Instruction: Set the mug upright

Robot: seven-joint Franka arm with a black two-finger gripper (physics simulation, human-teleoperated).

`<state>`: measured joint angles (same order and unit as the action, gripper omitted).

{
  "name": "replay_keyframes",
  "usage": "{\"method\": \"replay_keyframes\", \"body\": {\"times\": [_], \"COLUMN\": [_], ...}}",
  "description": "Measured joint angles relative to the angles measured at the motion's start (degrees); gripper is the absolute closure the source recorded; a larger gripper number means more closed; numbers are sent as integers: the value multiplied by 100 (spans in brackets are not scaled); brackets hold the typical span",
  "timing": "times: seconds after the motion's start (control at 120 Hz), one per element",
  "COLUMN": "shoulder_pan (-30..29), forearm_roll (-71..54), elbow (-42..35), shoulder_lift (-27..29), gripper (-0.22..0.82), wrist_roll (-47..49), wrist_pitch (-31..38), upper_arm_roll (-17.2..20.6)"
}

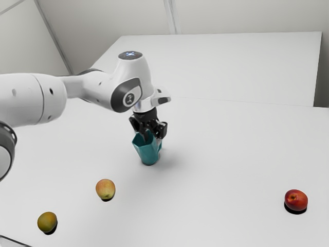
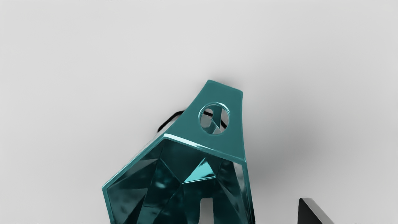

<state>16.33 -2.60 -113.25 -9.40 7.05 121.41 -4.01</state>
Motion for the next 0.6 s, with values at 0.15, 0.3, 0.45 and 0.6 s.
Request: {"method": "replay_keyframes", "body": {"times": [0.15, 0.3, 0.45, 0.6], "shoulder_pan": [0, -323, -547, -783], "forearm_roll": [45, 133, 125, 168], "elbow": [173, 1465, 2113, 2486], "shoulder_lift": [183, 301, 350, 344], "gripper": [21, 10, 5, 2], "wrist_roll": [44, -334, -789, -1169], "wrist_pitch": [-146, -797, -1529, -2025], "upper_arm_roll": [18, -35, 11, 36]}}
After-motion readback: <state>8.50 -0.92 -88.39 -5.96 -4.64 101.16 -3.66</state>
